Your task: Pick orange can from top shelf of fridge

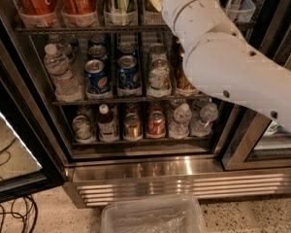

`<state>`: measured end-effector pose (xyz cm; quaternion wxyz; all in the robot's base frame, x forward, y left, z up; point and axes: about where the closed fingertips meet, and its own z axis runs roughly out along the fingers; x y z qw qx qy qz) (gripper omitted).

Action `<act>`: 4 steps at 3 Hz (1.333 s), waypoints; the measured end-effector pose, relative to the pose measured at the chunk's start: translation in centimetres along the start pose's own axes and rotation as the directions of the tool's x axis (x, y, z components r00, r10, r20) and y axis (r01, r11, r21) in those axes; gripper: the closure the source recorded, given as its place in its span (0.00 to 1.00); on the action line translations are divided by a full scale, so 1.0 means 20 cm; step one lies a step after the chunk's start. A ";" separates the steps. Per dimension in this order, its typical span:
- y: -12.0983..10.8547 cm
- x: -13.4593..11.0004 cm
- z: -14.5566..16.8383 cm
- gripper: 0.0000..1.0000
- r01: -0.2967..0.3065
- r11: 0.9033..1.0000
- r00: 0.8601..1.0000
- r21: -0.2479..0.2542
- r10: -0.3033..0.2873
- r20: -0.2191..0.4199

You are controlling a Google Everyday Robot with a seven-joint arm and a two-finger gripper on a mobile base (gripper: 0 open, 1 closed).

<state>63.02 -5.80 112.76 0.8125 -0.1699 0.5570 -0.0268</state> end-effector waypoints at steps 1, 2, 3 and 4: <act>0.06 -0.01 -0.05 1.00 -0.037 0.996 0.999 -0.085 0.037 -0.008; 0.21 0.05 -0.11 1.00 -0.095 0.976 0.994 -0.198 0.081 -0.080; 0.21 0.03 -0.11 1.00 -0.095 0.975 0.993 -0.198 0.081 -0.080; 0.20 0.02 -0.09 1.00 -0.118 0.971 0.990 -0.206 0.099 -0.097</act>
Offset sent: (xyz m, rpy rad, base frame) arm -0.0563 0.0367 -0.0776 0.1340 0.3617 0.4022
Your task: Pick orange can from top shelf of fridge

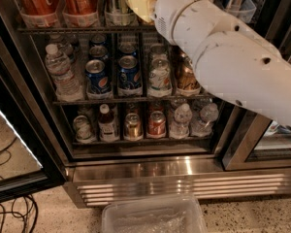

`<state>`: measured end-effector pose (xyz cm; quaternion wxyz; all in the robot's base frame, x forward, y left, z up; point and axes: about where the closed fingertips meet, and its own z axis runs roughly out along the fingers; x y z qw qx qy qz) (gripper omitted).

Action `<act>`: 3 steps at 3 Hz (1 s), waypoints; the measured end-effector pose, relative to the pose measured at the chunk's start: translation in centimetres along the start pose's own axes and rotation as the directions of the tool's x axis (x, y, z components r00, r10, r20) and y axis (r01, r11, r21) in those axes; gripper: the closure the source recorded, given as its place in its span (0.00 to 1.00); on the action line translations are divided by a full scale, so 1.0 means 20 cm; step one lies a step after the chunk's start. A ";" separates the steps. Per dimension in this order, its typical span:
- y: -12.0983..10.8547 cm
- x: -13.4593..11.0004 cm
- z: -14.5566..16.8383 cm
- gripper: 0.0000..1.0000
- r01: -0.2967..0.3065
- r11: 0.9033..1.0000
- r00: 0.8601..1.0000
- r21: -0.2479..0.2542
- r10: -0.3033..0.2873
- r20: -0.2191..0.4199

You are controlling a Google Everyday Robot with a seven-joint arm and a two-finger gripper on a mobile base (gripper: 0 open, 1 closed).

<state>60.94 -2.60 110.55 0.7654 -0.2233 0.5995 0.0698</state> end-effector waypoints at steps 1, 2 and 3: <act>0.00 0.00 0.00 1.00 0.000 1.000 1.000 0.000 0.000 0.000; 0.03 -0.06 0.01 1.00 -0.009 1.000 1.000 -0.011 0.009 0.025; 0.09 -0.19 0.04 1.00 -0.063 0.997 0.995 -0.054 0.067 0.079</act>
Offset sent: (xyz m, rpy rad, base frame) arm -0.0054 0.0082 0.0163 0.0381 -0.0266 0.0400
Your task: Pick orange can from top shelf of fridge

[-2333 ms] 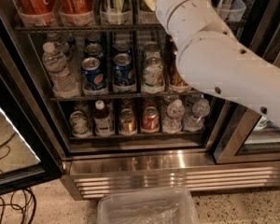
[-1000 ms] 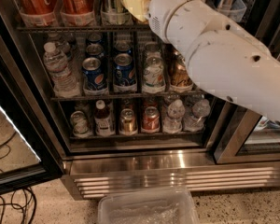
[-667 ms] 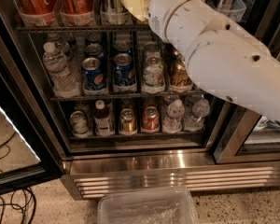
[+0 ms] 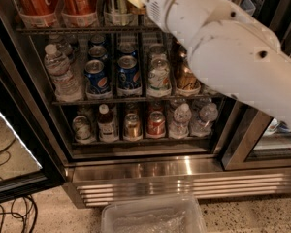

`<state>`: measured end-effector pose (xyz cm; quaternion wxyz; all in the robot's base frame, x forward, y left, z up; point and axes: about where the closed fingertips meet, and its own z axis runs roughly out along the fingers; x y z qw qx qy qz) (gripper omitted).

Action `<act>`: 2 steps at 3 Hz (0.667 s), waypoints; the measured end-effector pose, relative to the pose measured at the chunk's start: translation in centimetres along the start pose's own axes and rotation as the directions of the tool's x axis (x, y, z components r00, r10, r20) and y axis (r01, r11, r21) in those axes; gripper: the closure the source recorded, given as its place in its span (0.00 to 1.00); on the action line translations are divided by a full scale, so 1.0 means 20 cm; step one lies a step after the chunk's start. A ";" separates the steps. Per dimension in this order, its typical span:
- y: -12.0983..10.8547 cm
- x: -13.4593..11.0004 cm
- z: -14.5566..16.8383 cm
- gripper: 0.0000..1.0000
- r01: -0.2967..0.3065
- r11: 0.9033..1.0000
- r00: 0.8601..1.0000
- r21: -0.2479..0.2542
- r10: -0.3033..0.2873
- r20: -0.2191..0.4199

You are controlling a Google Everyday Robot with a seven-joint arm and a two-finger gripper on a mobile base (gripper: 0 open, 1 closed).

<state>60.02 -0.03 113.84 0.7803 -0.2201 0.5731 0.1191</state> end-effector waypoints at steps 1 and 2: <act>0.11 -0.02 -0.02 1.00 -0.070 0.995 0.998 -0.067 0.070 0.003; 0.15 0.12 -0.14 1.00 -0.154 0.983 0.985 -0.095 0.146 -0.090</act>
Offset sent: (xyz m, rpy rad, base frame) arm -0.1050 0.0186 -0.0628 0.1060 0.2954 0.2885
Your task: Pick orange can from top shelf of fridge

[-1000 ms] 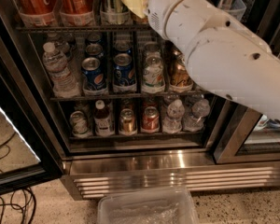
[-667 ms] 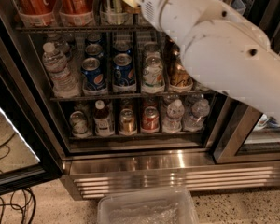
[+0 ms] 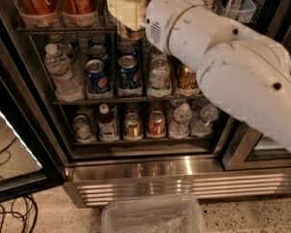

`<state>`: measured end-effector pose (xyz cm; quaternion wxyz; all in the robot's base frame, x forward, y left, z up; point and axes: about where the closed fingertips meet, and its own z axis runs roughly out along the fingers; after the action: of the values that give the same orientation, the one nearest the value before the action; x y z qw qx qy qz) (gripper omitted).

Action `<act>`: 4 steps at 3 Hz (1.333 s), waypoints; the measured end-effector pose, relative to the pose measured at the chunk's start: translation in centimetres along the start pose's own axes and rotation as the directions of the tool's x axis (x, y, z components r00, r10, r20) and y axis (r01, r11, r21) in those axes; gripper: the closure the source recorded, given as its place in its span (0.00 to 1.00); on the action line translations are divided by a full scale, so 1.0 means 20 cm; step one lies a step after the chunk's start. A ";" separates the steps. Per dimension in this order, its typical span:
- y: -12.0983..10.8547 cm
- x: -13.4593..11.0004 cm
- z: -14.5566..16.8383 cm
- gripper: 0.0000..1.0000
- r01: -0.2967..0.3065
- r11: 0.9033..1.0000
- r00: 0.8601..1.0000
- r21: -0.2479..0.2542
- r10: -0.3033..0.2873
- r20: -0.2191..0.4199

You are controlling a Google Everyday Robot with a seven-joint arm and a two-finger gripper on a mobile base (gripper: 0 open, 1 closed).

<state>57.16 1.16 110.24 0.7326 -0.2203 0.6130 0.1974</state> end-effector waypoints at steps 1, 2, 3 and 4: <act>0.07 0.20 -0.17 1.00 -0.108 0.993 0.986 -0.037 0.103 -0.129; 0.13 0.30 -0.35 1.00 -0.184 0.982 0.949 -0.036 0.168 -0.266; 0.15 0.39 -0.41 1.00 -0.189 0.981 0.926 -0.042 0.163 -0.342; 0.15 0.39 -0.41 1.00 -0.188 0.981 0.926 -0.043 0.163 -0.342</act>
Offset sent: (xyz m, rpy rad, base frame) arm -0.1123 -0.0483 -0.1285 -0.0885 0.5775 0.0724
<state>50.16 -0.88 101.10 0.5877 -0.2225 0.7384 0.2447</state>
